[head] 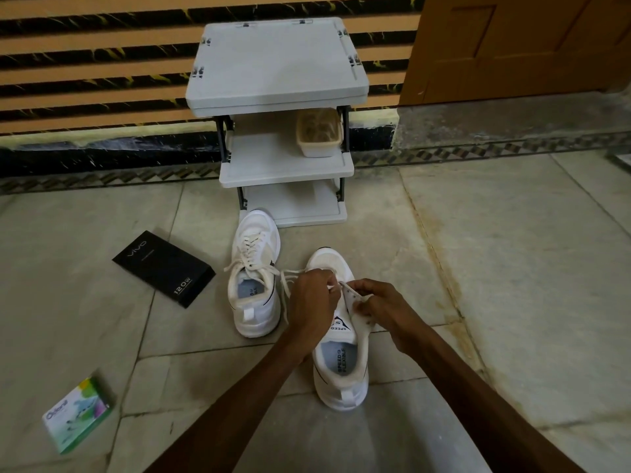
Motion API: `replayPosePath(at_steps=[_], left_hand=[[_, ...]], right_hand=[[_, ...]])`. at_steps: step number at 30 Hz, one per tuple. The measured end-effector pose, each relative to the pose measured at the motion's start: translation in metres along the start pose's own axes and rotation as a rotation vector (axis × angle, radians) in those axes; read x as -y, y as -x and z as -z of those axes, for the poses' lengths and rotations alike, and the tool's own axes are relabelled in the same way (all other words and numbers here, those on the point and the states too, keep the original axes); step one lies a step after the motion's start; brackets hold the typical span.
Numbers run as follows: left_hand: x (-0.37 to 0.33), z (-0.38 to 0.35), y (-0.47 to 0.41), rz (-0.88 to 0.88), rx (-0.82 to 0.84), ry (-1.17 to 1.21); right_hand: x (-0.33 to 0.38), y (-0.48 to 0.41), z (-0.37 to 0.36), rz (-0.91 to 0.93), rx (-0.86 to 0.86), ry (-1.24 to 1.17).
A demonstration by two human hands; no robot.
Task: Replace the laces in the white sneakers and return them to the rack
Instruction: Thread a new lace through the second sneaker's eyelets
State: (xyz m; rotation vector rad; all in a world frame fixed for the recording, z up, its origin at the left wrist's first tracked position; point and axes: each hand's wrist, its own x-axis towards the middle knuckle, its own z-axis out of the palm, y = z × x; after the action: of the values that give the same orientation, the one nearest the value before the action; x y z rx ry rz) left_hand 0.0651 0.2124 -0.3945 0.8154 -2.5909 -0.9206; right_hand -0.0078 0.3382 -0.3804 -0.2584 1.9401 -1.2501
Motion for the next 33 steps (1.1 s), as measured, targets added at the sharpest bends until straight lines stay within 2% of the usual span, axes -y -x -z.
replayPosePath(at_steps=[4, 8, 10, 13, 17, 23, 26, 29, 33], left_hand=[[0.005, 0.000, -0.008, -0.096, 0.119, -0.078], [0.008, -0.001, -0.003, 0.052, 0.049, 0.240], [0.009, -0.003, -0.002, 0.123, 0.045, 0.315], [0.009, -0.006, -0.003, 0.111, 0.047, 0.243], [0.008, -0.010, -0.001, 0.024, 0.035, -0.025], [0.002, -0.009, -0.002, 0.204, 0.016, -0.008], [-0.012, -0.005, -0.007, 0.467, 0.126, 0.282], [-0.019, 0.002, -0.016, 0.736, 0.235, 0.634], [-0.011, 0.007, -0.018, 0.739, 0.323, 0.698]], right_hand=[[0.001, -0.001, 0.000, -0.001, -0.001, -0.002], [-0.001, 0.000, 0.001, -0.005, 0.014, -0.032], [0.000, 0.001, 0.002, 0.005, 0.023, -0.025], [0.001, 0.002, 0.003, 0.014, 0.050, -0.005], [0.007, 0.002, 0.005, 0.008, 0.100, 0.054], [0.004, 0.000, 0.009, 0.061, 0.149, 0.067], [0.002, -0.005, 0.008, 0.049, 0.104, -0.072], [-0.007, -0.010, 0.001, 0.155, -0.048, -0.132], [-0.012, -0.021, -0.015, 0.303, -0.306, 0.013]])
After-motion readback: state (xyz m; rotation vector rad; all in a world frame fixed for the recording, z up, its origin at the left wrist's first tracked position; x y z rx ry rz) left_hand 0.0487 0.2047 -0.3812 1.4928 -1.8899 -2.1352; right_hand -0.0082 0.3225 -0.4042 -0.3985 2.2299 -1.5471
